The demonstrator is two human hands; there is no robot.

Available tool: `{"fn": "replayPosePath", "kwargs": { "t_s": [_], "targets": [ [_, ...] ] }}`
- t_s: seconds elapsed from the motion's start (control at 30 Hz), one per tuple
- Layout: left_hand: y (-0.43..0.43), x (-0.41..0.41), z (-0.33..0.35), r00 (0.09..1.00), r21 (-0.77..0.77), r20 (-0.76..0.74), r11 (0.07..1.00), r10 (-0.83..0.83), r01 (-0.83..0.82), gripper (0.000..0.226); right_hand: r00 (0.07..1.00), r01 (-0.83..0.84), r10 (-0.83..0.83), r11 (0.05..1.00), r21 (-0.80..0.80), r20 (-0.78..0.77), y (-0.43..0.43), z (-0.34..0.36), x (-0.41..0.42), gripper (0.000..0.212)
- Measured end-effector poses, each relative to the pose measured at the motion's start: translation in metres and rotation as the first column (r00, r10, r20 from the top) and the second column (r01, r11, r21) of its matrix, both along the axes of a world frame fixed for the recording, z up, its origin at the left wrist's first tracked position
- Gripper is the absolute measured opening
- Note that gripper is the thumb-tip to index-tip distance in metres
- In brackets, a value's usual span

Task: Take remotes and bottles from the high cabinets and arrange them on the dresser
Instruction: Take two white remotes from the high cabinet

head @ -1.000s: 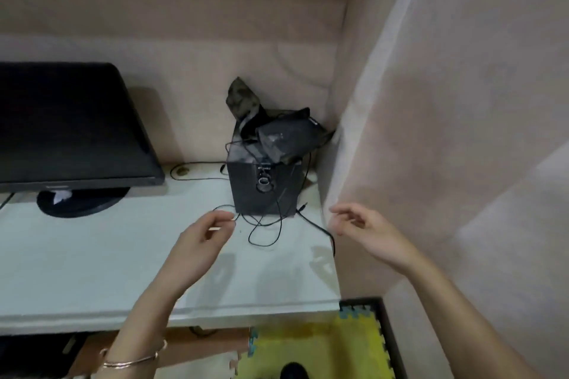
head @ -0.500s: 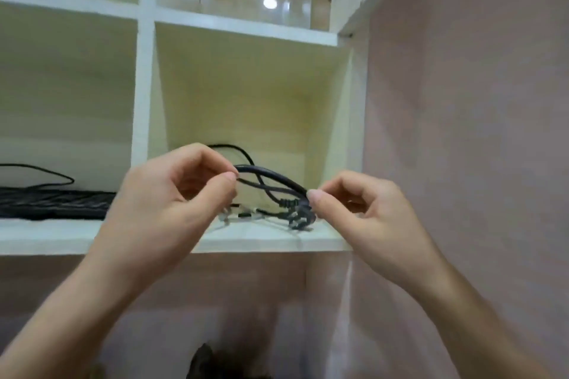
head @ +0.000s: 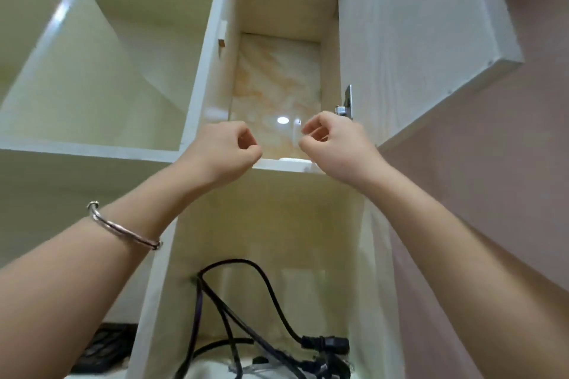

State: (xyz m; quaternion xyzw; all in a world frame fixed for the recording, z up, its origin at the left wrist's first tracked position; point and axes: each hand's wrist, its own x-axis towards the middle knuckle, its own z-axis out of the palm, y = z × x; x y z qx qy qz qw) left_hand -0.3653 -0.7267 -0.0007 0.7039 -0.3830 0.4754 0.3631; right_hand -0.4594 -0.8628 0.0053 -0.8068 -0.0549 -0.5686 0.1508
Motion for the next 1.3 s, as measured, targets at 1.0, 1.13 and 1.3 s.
{"fn": "replayPosePath", "kwargs": {
  "t_s": [1.0, 1.13, 1.3],
  "targets": [
    [-0.037, 0.013, 0.073, 0.803, 0.689, -0.201, 0.663, 0.561, -0.291, 0.024, 0.412, 0.508, -0.738, 0.673, -0.538, -0.535, -0.008, 0.063, 0.059, 0.021],
    [-0.049, 0.016, 0.075, 0.761, 0.788, -0.110, 0.523, 0.639, -0.325, 0.042, 0.293, 0.526, -0.714, 0.676, -0.516, -0.636, -0.012, 0.068, 0.074, 0.026],
    [-0.045, 0.027, 0.072, 0.733, 0.795, -0.167, 0.529, 0.659, -0.295, 0.040, 0.339, 0.544, -0.738, 0.660, -0.518, -0.584, -0.012, 0.071, 0.075, 0.028]
  ]
}}
